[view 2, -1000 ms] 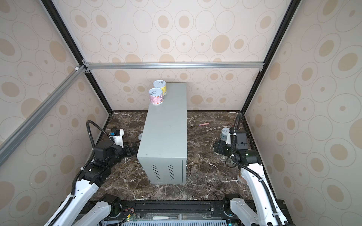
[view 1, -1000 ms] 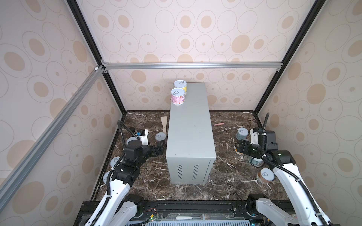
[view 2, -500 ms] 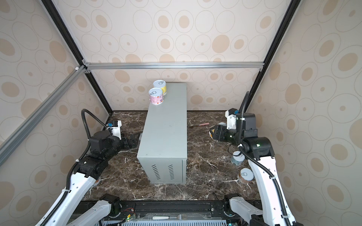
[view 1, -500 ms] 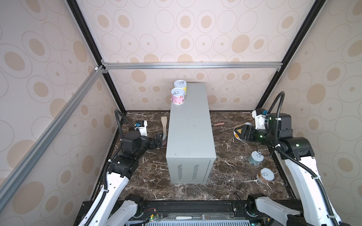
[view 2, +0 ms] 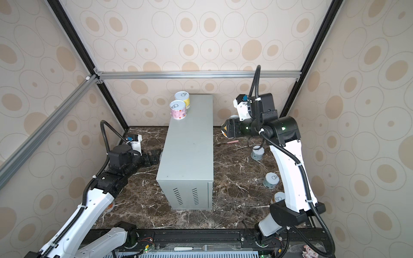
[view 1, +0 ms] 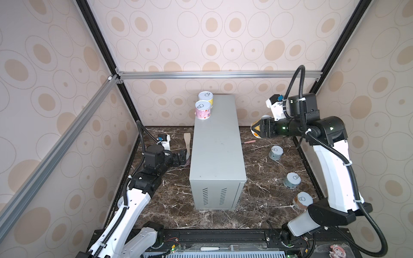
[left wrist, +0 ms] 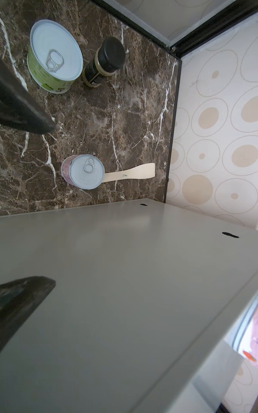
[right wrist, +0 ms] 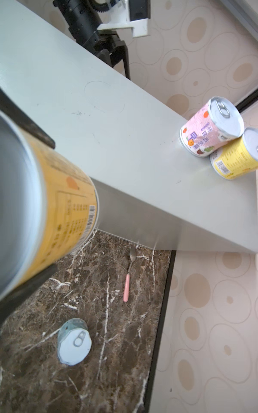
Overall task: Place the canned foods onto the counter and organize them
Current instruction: 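Carry the yellow can with the right gripper over the cabinet top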
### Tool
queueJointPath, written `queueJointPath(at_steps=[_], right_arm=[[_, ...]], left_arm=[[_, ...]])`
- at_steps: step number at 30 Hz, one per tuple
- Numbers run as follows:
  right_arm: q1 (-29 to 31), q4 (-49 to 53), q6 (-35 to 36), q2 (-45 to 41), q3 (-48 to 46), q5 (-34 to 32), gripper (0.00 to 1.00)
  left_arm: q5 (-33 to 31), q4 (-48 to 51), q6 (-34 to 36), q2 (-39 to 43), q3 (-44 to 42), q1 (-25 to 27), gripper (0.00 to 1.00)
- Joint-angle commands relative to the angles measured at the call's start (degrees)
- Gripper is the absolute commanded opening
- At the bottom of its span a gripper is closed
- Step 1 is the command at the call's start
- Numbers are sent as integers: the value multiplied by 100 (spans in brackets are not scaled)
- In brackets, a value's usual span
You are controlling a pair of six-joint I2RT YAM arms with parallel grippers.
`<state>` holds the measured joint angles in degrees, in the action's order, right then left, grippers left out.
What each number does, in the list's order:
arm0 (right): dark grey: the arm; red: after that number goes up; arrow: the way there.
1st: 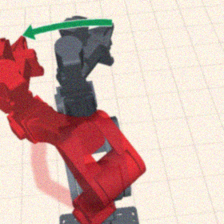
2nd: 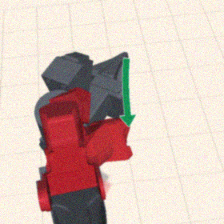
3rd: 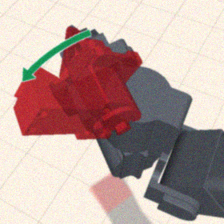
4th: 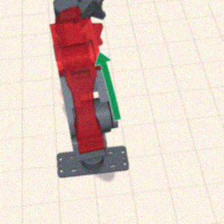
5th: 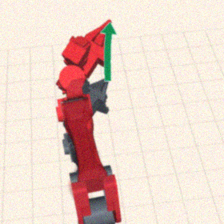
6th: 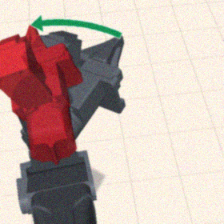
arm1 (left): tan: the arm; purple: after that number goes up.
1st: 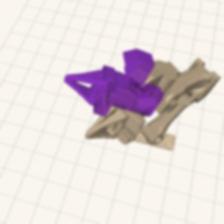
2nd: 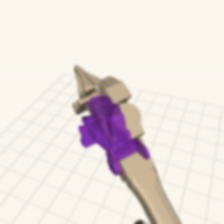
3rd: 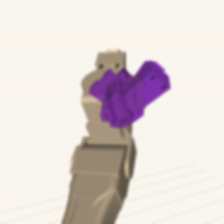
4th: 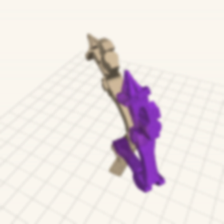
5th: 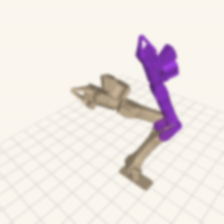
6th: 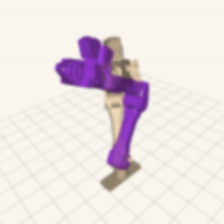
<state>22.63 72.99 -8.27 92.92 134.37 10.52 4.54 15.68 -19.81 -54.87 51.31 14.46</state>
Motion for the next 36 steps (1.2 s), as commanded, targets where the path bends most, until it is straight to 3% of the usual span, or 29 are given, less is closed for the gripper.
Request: queueJointPath(at_steps=[1, 10, 17, 28, 36], right_arm=[[441, 600, 362, 418, 943, -402, 45], [1378, 655, 572, 1173, 1489, -791, 46], [1673, 716, 617, 1683, 1816, -894, 49], [1771, 594, 585, 2067, 1830, -939, 75], [1812, 224, 510, 1963, 1753, -947, 88]], left_arm=[[-30, -266, 115, -143, -125, -42, 99], [-58, -521, 117, -217, -536, -40, 99], [-59, -644, 132, -217, -701, -40, 99], [-1, -671, 141, -182, -780, -43, 99], [25, -671, 145, -94, -832, -40, 99]])
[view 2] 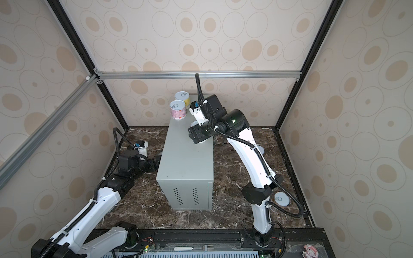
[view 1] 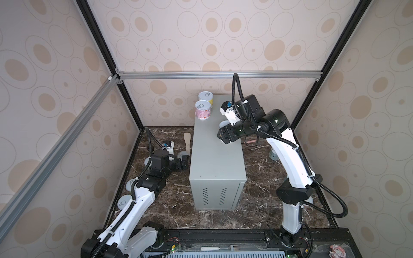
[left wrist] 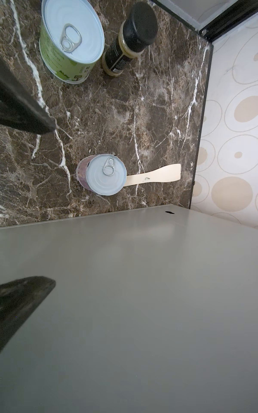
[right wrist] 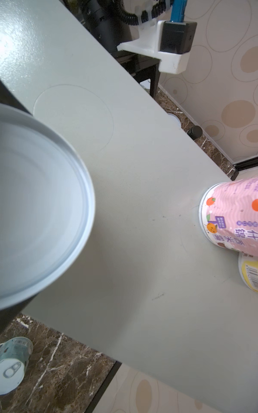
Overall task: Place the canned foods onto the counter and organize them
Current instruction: 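Carry the yellow can with the right gripper over the cabinet top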
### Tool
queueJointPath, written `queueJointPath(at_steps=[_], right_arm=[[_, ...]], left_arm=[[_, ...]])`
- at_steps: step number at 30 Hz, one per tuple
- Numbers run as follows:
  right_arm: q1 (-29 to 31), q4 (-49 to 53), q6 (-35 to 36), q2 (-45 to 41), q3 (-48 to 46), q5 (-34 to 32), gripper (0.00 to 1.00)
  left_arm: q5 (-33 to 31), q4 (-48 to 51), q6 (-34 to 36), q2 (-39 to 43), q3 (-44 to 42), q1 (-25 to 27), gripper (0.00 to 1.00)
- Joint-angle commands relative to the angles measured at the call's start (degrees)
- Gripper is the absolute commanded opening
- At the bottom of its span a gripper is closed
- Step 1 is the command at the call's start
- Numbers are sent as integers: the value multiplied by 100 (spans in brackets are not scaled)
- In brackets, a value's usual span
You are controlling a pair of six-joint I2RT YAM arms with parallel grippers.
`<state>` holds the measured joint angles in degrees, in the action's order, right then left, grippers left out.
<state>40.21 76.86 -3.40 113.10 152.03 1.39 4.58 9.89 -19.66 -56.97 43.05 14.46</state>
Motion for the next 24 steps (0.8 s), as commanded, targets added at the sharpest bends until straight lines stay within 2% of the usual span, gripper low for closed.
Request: queueJointPath(at_steps=[1, 6, 11, 20, 24], right_arm=[[57, -209, 10, -71, -30, -25, 89], [80, -391, -55, -258, -143, -39, 91], [116, -824, -79, -778, -806, -86, 92], [127, -2251, -255, -2168, -3102, -63, 93], [124, -3206, -527, -2768, -4204, -26, 93]], left_arm=[[17, -92, 129, 137, -7, -44, 99], [-9, -84, 146, 182, -42, -47, 99], [-1, -86, 151, 210, -49, -40, 99], [-10, -97, 147, 278, -94, -41, 99], [-10, -117, 145, 294, -97, -40, 99]])
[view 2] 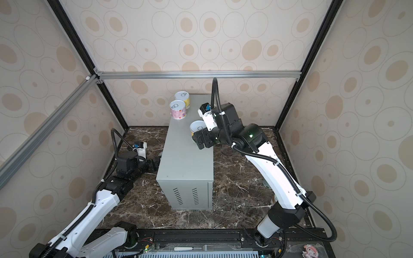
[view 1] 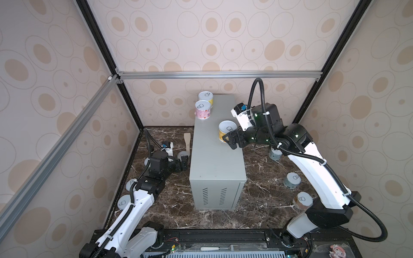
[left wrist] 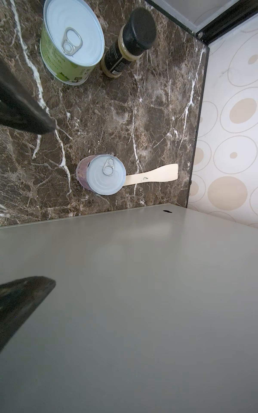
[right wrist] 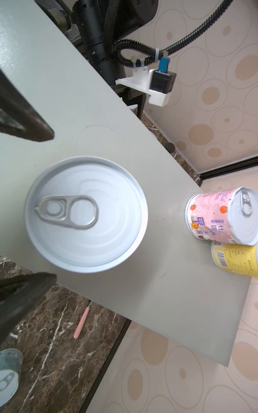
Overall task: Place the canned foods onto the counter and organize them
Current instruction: 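Carry the yellow can with the right gripper over the cabinet top, then lower the yellow can beside the other cans and open the right gripper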
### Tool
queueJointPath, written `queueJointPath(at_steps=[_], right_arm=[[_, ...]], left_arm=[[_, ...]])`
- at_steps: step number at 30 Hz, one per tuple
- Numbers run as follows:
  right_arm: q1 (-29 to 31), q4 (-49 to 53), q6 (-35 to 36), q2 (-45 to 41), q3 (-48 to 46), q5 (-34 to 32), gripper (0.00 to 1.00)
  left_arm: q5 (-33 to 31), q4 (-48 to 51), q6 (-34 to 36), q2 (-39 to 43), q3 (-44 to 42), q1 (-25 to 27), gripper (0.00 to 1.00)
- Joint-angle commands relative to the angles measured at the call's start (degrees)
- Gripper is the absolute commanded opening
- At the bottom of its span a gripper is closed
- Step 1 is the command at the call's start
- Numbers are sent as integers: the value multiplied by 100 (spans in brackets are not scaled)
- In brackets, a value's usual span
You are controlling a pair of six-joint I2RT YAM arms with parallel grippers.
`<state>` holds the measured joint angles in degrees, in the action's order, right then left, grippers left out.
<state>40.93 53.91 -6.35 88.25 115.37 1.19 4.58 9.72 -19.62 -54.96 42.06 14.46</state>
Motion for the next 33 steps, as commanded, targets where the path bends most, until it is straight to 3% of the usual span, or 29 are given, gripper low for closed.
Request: queueJointPath(at_steps=[1, 4, 9, 14, 24, 33], right_arm=[[47, -1209, -329, -450, -876, 44, 92], [47, -1834, -521, -701, -1499, 85, 91], [42, -2115, -672, -652, -1717, -3, 92], [34, -2205, -734, -514, -1694, -329, 87], [-225, -2353, -761, -171, -1541, -336, 66], [-716, -2423, -765, 424, -1084, -165, 64]], left_arm=[[-10, -96, 137, 91, -10, -44, 99], [-9, -108, 137, 104, -18, -41, 99], [-2, -101, 143, 109, -31, -41, 99], [-27, -102, 162, 148, -39, -40, 99], [-23, -110, 182, 153, -40, -46, 99], [-23, -107, 193, 126, -58, -45, 99]])
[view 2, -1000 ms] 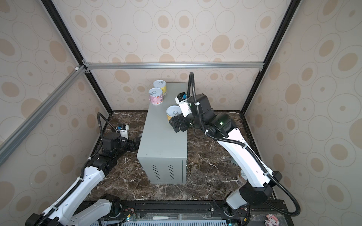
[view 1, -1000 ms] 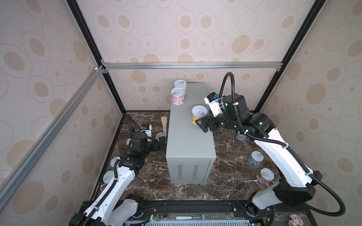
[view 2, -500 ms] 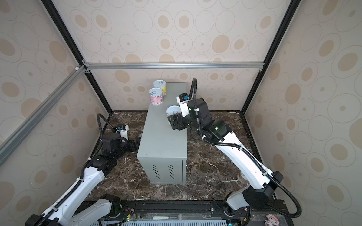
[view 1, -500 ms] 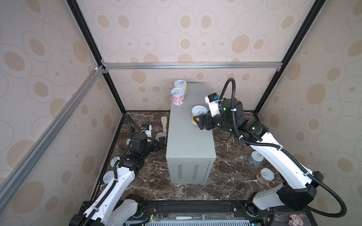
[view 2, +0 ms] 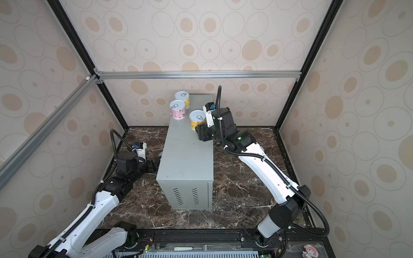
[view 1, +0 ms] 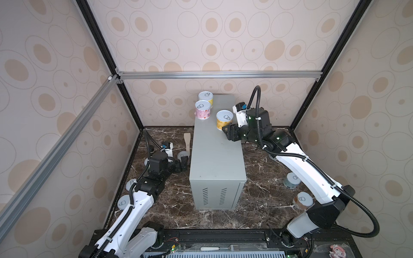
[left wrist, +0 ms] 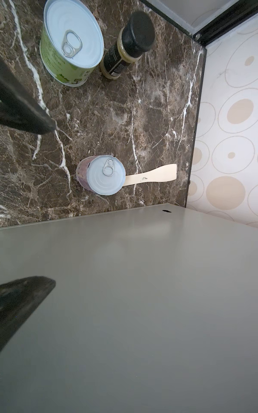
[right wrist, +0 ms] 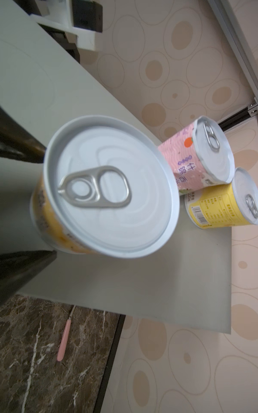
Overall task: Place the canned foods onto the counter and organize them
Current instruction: 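Lower the yellow can beside the other cans and open the right gripper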
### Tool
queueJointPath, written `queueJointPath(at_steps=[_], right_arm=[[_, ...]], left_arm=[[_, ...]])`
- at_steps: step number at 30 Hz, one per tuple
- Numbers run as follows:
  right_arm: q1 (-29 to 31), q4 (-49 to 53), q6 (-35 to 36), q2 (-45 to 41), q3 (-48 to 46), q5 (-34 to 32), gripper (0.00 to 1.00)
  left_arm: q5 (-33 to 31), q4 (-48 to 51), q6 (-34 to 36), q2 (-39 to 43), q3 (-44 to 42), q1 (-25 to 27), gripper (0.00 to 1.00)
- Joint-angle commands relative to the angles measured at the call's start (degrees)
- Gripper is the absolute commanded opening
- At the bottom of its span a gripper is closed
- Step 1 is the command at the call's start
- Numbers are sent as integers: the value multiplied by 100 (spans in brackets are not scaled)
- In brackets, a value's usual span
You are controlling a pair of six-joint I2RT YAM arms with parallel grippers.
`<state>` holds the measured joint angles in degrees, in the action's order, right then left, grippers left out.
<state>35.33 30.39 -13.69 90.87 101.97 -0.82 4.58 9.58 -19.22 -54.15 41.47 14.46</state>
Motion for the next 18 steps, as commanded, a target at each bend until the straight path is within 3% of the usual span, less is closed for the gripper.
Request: queueJointPath(at_steps=[1, 18], right_arm=[[-211, -71, -28, 263, 339, 76, 64], [-774, -438, 221, 1746, 1599, 1104, 63]], left_arm=[[-19, -90, 156, 31, 1, -40, 99], [-89, -80, 191, -195, 1, -48, 99]])
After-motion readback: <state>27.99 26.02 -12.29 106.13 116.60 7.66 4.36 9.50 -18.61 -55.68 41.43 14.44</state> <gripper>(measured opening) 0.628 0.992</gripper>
